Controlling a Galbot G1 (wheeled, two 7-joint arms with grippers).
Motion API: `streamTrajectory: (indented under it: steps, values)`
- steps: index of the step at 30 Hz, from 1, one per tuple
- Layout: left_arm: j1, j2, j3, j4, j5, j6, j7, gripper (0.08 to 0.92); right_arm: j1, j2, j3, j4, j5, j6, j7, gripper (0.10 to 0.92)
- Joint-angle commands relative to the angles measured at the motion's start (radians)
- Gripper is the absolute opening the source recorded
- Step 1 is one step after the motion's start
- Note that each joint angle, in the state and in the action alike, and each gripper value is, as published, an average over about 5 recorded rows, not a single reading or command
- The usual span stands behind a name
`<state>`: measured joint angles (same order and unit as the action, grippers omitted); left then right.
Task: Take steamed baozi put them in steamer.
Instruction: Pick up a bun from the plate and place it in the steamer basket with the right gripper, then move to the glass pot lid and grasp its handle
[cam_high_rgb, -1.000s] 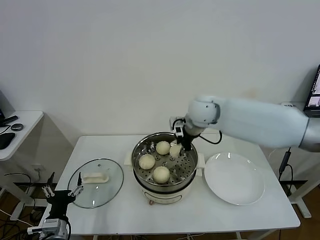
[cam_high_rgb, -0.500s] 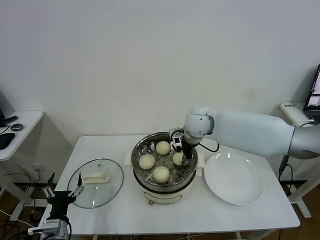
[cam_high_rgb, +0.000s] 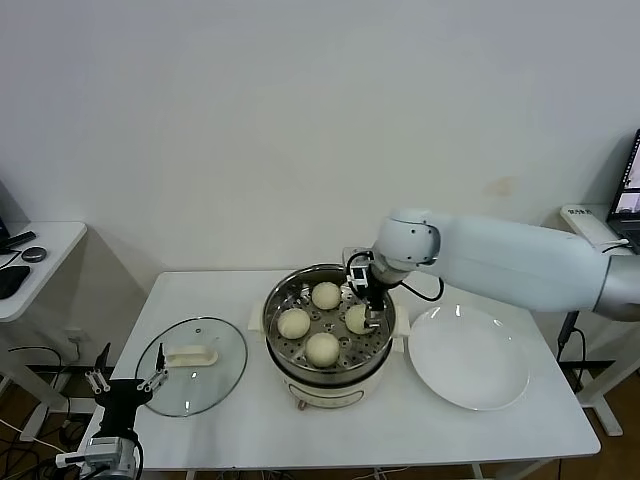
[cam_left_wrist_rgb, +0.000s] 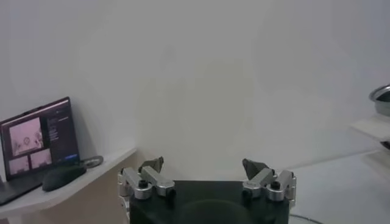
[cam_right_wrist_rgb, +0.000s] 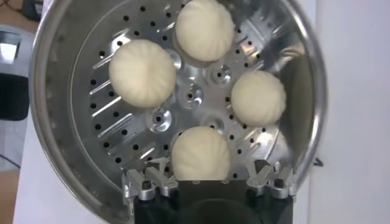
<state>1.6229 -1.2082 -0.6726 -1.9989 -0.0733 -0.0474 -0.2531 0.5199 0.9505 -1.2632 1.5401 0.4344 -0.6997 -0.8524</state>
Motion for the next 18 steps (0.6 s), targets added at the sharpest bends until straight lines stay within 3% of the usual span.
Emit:
streamTrajectory:
  steps: [1, 8, 13, 18]
  values:
    - [-0.002, 0.001, -0.001, 0.005, -0.002, -0.003, 0.003, 0.823, -0.117, -0.159, 0.197, 0.144, 0.078, 0.017, 0.219, 0.822]
    - [-0.008, 0.0, -0.003, 0.01, -0.006, -0.028, 0.011, 0.823, -0.535, -0.357, 0.539, 0.273, 0.154, 0.166, 0.654, 0.823]
    - [-0.008, -0.005, 0.002, 0.013, -0.005, -0.043, 0.021, 0.823, -1.021, -0.424, 0.983, 0.326, 0.109, 0.395, 0.777, 0.823]
    - [0.002, -0.004, 0.01, 0.017, 0.002, -0.082, 0.037, 0.823, -1.522, -0.319, 1.478, 0.334, -0.035, 0.648, 0.775, 0.823]
